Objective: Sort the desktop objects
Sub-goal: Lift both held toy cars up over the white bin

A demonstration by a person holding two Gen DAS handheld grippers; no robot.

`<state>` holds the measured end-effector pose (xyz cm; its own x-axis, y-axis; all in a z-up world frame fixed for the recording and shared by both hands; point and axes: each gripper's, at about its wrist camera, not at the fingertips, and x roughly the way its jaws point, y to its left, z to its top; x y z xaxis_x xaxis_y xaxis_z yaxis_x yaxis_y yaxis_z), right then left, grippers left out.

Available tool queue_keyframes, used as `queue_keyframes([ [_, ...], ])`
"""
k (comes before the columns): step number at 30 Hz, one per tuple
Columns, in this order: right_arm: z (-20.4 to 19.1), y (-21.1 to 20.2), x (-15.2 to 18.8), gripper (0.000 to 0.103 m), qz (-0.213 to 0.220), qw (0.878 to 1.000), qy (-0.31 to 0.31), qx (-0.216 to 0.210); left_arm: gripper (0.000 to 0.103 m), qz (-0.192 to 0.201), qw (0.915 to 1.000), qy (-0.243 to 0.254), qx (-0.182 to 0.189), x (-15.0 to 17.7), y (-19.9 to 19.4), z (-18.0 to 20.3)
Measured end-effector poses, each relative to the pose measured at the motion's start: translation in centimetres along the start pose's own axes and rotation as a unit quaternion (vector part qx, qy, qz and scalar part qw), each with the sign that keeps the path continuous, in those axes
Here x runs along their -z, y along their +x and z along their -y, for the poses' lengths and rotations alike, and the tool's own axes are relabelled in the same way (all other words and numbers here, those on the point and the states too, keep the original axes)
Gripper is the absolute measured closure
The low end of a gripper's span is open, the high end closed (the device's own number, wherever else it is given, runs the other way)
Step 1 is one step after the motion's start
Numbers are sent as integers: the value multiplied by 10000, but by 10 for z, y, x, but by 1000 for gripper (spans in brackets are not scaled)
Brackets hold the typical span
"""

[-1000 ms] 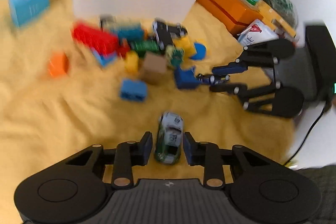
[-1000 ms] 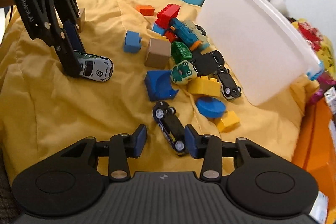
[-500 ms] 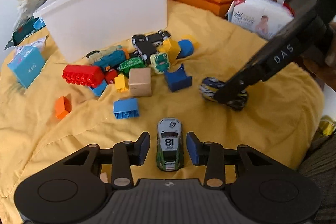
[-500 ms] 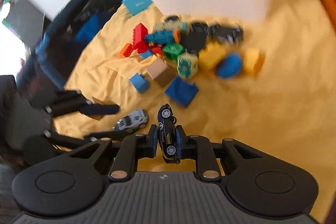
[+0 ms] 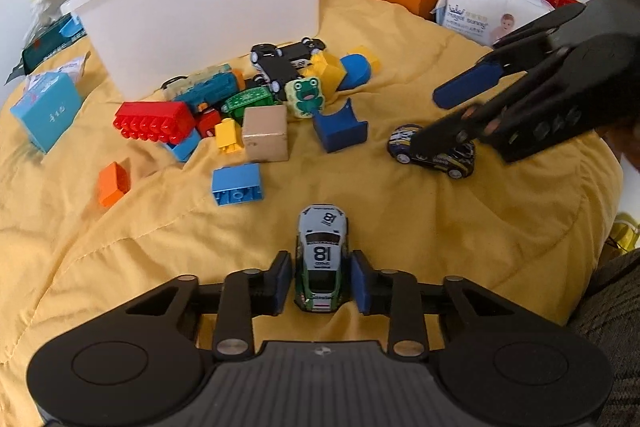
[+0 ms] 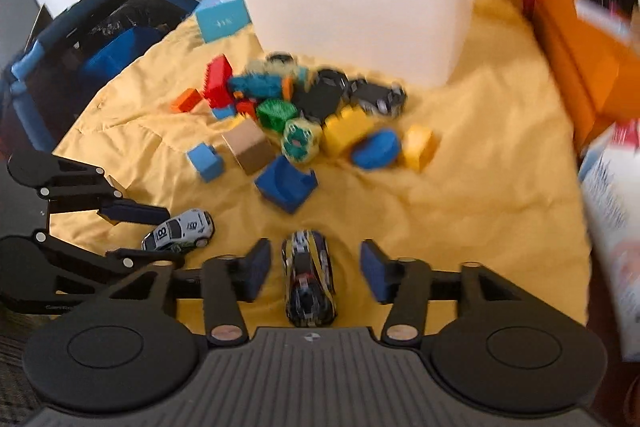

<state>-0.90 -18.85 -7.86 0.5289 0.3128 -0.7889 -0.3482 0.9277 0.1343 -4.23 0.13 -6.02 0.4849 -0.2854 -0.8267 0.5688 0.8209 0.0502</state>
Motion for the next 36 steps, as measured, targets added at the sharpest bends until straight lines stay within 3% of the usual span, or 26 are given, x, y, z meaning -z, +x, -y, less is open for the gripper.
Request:
queue_keyframes([
  [3,-12,9,4,46,-54,9992,-286,279,69,10,10000,77,-50,0,0,3],
  [8,-28,23,17,57,-187,9950,-764,619,70,77,10000,-19,4,2,-1,0],
  [9,-30,22,19,60,-156,9949,-777,623,70,93,9999,-53,16,3,-1,-1],
  [10,-29,21,20,69,-141,9955,-748,567,70,110,9999,-93,32,2,-2,-2],
  [18,-31,4,12,70,-84,9952,-789,577,70,754,9961,-425,-179,-24,-44,-22],
  [28,-15,-46,-41,70,768,9888,-923,892,70,1692,9822,-47,-816,-97,-96,-64],
  [36,6,-60,-109,70,1700,9735,-822,1291,70,2172,9704,-45,-1059,-170,-85,-97],
])
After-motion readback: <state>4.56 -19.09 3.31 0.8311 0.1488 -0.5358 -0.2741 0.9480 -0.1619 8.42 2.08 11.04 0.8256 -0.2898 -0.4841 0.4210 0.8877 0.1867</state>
